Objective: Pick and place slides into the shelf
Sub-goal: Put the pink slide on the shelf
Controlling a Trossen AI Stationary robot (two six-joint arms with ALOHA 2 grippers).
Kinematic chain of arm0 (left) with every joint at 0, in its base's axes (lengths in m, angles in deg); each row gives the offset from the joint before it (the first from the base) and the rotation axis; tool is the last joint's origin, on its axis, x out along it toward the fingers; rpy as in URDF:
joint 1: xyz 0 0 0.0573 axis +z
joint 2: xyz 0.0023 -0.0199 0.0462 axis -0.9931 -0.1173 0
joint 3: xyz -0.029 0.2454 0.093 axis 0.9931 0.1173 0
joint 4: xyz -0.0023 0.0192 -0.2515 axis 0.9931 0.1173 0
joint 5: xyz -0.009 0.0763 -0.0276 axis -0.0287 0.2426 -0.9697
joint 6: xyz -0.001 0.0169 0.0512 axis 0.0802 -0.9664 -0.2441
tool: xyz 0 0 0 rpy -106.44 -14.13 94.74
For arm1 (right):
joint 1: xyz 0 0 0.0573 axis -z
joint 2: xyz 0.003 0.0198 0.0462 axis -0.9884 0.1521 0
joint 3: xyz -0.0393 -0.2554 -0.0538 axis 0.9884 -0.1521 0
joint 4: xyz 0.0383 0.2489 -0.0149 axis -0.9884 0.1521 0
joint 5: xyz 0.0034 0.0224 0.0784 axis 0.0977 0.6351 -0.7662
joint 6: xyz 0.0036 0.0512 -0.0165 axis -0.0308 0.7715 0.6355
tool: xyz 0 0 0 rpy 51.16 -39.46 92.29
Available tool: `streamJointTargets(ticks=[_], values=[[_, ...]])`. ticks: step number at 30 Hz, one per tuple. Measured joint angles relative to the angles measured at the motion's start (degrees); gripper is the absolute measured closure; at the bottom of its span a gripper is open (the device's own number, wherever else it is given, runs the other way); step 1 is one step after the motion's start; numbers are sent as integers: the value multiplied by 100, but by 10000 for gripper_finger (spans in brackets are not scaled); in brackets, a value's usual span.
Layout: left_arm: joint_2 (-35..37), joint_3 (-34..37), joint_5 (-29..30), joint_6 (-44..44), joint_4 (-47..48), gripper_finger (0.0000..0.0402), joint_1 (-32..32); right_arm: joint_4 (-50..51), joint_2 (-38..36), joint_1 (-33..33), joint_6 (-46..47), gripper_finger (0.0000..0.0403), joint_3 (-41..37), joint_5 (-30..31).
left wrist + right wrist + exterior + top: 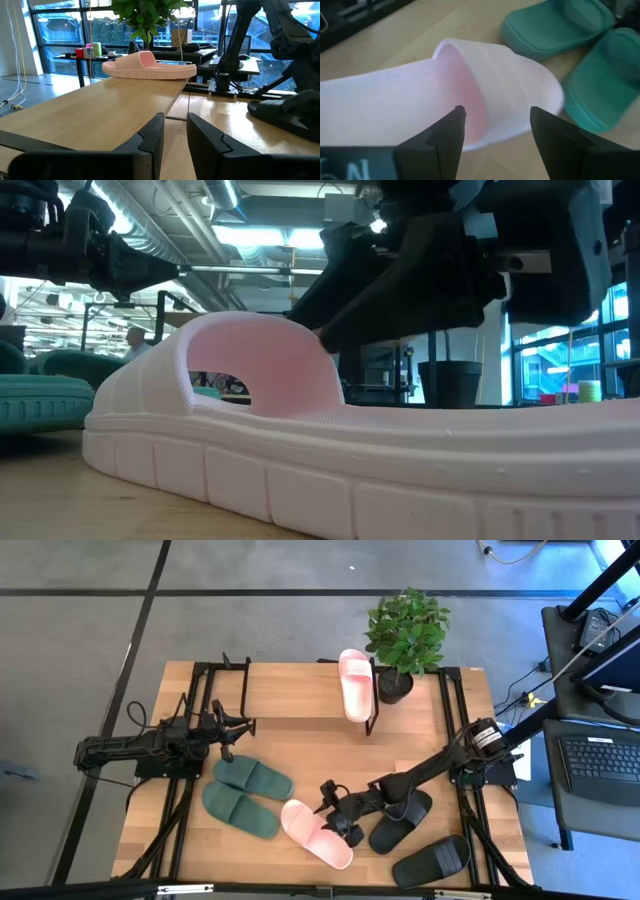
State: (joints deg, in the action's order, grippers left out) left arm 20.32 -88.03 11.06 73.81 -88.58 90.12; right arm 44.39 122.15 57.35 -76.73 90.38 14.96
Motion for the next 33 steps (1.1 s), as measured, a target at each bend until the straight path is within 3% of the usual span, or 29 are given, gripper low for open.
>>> streamJointTargets(ticks=[9,15,28,33], values=[[2,0,0,2,-2,325,-2,-37,400,4,0,196,330,20],[2,0,0,4,0,325,-2,-42,400,3,12,247,355,430],[2,0,0,20,-2,325,0,-44,400,15,2,386,358,492],[2,0,0,33,-2,325,0,-25,337,9,187,387,362,815]])
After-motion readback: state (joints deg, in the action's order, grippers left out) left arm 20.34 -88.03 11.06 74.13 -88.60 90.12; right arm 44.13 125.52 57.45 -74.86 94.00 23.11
